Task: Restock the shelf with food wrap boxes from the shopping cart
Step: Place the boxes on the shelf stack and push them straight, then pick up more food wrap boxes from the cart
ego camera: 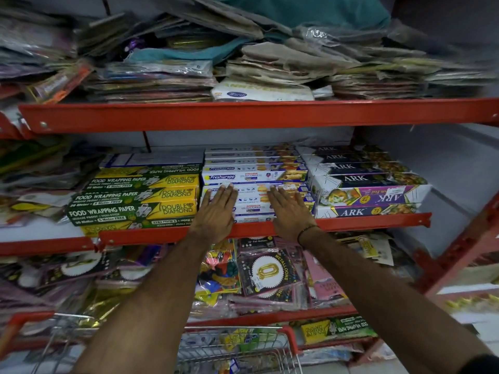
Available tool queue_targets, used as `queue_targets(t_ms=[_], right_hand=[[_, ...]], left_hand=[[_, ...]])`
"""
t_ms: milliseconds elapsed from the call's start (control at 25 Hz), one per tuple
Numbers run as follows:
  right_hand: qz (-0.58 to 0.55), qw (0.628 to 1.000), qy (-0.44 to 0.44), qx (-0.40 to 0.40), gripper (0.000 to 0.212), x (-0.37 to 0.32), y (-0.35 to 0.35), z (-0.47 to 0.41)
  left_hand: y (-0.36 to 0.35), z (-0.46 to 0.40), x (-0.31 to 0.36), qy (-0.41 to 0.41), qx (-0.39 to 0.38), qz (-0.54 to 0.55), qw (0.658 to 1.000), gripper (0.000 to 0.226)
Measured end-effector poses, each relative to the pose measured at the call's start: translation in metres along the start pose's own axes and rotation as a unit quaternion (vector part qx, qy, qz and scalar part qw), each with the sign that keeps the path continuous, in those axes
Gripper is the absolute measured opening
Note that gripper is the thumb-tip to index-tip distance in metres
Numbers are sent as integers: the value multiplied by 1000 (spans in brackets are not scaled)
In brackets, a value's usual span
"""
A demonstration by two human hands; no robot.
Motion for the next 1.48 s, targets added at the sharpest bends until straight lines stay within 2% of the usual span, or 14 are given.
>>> queue_targets(t_ms=[80, 160, 240, 320, 400, 480, 600, 720, 840, 920, 1080, 1200, 1320, 1480], right_hand=[[6, 1000, 1, 20, 74, 3, 2, 7], [8, 997, 20, 81, 73, 2, 9, 23], [-16, 988, 69, 135, 69, -8, 8, 52], [-90, 972, 134, 169, 59, -24, -12, 93], [-124, 962, 190, 152, 50, -46, -53, 136], [-119, 963, 234, 63, 49, -73, -111, 174], [-128, 958, 243, -76, 52, -114, -209, 223], [-125, 940, 228, -222, 53, -149, -307, 261], [-114, 922, 217, -300, 59, -177, -391, 282], [-90, 916, 215, -326, 62, -195, -438, 286], [-40, 927, 229, -293, 75, -224, -505, 288], [-38, 945, 231, -227, 60, -228, -524, 283], [-68, 947, 226, -218, 44, -225, -526, 282], [-76, 945, 189, -256, 36, -200, -510, 287]], left_hand=[[2, 4, 6, 18, 5, -11, 1000, 69], [4, 15, 21, 28, 43, -21, 998, 73], [4, 38, 46, 23, 104, -15, 994, 69], [-10, 76, 75, 27, 155, -1, 988, 59], [-49, 126, 97, 46, 171, 22, 984, 52], [-110, 183, 115, 67, 117, 52, 990, 50], [-206, 264, 126, 136, -3, 130, 982, 52], [-302, 325, 132, 203, -142, 219, 944, 60], [-383, 379, 134, 255, -195, 275, 906, 63], [-426, 397, 133, 250, -228, 266, 903, 65], [-490, 381, 122, 212, -242, 244, 915, 63], [-512, 359, 122, 182, -201, 283, 920, 60], [-514, 352, 123, 173, -165, 262, 935, 55], [-501, 359, 131, 179, -214, 228, 933, 58]])
Point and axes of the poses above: each hand's wrist, its own z-axis away from the middle knuckle, its own y-axis out of the back of the hand, x = y × z, the point moved 6 cm from there along -z, towards the middle knuckle, and after that the axes turned 14 degrees about -y, right-handed, at the moved point
